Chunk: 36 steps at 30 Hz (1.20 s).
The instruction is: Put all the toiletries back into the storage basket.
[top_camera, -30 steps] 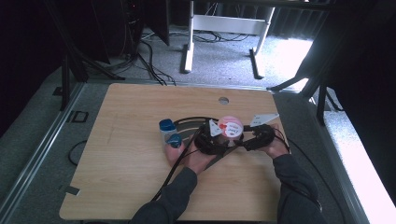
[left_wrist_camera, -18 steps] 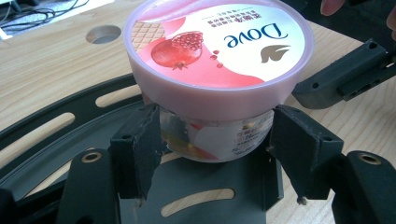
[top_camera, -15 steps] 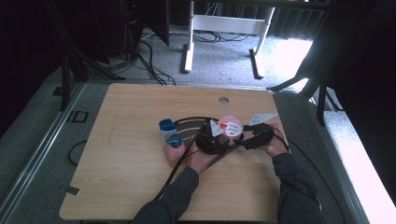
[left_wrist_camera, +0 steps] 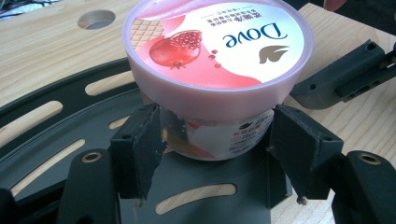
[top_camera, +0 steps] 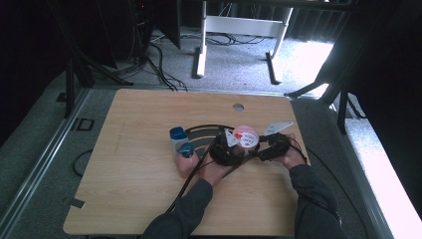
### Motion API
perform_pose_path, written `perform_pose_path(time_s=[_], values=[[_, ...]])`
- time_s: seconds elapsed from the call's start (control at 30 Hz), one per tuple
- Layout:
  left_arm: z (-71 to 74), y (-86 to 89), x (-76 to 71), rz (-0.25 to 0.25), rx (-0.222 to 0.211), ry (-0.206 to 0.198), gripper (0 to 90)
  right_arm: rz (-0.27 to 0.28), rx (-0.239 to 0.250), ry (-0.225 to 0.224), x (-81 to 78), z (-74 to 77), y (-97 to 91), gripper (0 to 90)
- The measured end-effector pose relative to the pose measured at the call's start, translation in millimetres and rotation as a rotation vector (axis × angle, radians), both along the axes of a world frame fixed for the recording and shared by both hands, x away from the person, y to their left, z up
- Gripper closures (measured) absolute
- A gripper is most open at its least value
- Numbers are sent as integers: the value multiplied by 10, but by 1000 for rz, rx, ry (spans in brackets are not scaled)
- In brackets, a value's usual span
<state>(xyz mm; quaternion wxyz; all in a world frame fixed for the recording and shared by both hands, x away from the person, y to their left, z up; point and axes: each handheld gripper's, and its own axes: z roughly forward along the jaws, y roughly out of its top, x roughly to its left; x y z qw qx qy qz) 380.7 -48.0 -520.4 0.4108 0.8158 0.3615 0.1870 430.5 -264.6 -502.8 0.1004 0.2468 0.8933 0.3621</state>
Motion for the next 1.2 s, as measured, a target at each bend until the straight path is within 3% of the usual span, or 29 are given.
perform_pose_path(time_s=[0.23, 0.33, 0.5, 0.93, 1.2], values=[[-55, -4, -2, -5, -4, 20, 344, 0, -26, 7, 0, -48, 12, 227], [-62, -12, -12, -7, -11, 17, 346, 0, -61, 2, -12, -83, 29, 227], [-64, -7, -5, -10, -16, 21, 347, -6, -59, 7, -14, -80, 28, 225], [-116, 3, -8, -10, -8, 44, 355, 2, -130, -14, -42, -64, 95, 221], [-126, 19, -14, -18, -11, 41, 389, -8, -121, -9, -59, -63, 78, 230]])
